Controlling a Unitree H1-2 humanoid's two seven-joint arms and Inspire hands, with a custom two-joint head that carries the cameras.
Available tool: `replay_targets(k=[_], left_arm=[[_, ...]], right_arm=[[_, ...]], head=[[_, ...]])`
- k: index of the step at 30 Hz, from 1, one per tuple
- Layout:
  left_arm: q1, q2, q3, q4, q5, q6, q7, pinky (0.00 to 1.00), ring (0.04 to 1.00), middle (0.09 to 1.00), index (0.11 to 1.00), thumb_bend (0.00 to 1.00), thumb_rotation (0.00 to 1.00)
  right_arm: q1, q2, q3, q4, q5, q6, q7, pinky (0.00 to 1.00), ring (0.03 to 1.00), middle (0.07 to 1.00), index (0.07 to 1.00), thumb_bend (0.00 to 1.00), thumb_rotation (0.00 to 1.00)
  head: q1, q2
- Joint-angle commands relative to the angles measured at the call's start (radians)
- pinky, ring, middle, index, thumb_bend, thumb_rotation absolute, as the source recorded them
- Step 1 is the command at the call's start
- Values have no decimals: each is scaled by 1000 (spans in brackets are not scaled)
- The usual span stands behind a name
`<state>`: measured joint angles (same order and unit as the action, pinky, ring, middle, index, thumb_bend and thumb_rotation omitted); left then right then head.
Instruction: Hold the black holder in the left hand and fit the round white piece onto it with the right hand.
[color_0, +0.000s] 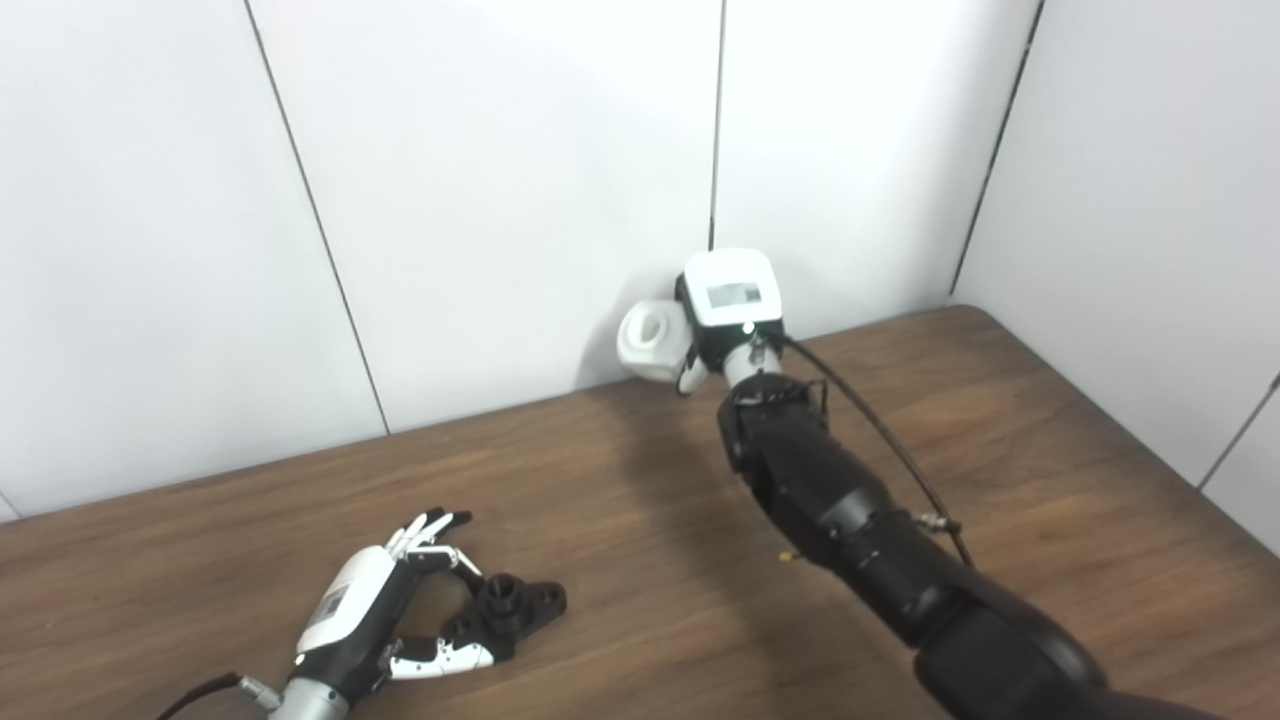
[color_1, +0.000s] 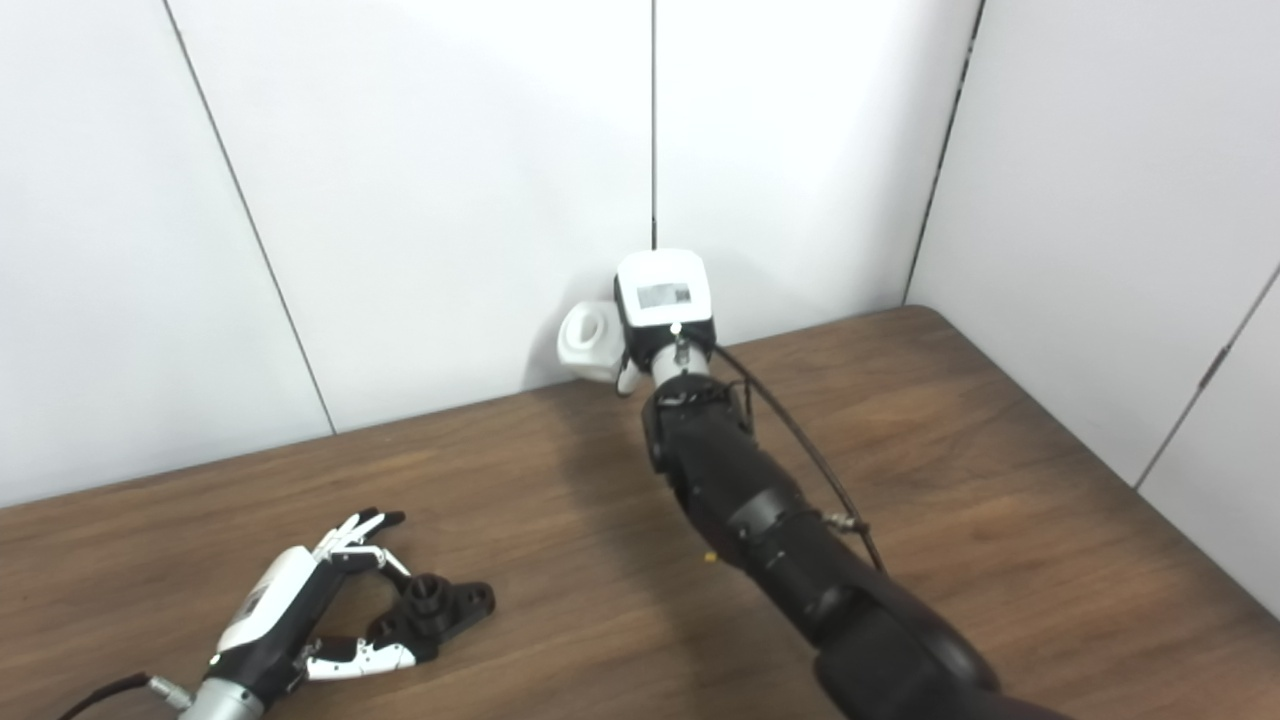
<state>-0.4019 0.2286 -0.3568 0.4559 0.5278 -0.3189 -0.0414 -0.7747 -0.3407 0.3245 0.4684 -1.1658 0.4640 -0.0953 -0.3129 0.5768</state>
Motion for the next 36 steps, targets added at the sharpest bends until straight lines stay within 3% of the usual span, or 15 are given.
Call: replay_targets(k=[1,6,13,15,20,23,28,36], left_arm=[[78,-13,-36,104,19,34,-17,1000,1000,932,484,524,55],[73,-16,-39,106,21,38,-12,1000,1000,931,484,524,55],[69,-20,-40,107,13,43,-18,1000,1000,934,484,524,56],[70,-22,-41,104,13,48,-21,1000,1000,936,483,524,57],[69,-25,-45,98,20,60,-23,1000,1000,935,483,524,57],[67,-29,-44,101,14,63,-26,1000,1000,933,483,524,56],[65,-34,-49,99,26,66,-17,1000,1000,930,483,524,57],[61,-54,-52,91,34,94,-16,1000,1000,933,483,524,57]], right_arm=[[-49,-35,3,-81,-4,-2,21,812,744,762,482,523,152],[-28,-60,-26,-211,68,-5,125,760,751,753,482,523,150],[11,16,-219,-416,121,6,411,643,736,736,483,523,147],[20,49,-265,-461,97,6,489,655,747,739,482,523,147],[38,111,-340,-537,89,6,602,702,786,748,479,524,145],[49,166,-394,-582,73,6,674,832,825,751,478,525,145],[76,221,-425,-659,32,6,764,873,815,734,478,526,144],[134,214,-393,-742,82,5,819,805,802,734,477,526,144]], head=[[4,2],[15,8],[54,29],[64,35],[86,48],[101,54],[130,61],[201,84]])
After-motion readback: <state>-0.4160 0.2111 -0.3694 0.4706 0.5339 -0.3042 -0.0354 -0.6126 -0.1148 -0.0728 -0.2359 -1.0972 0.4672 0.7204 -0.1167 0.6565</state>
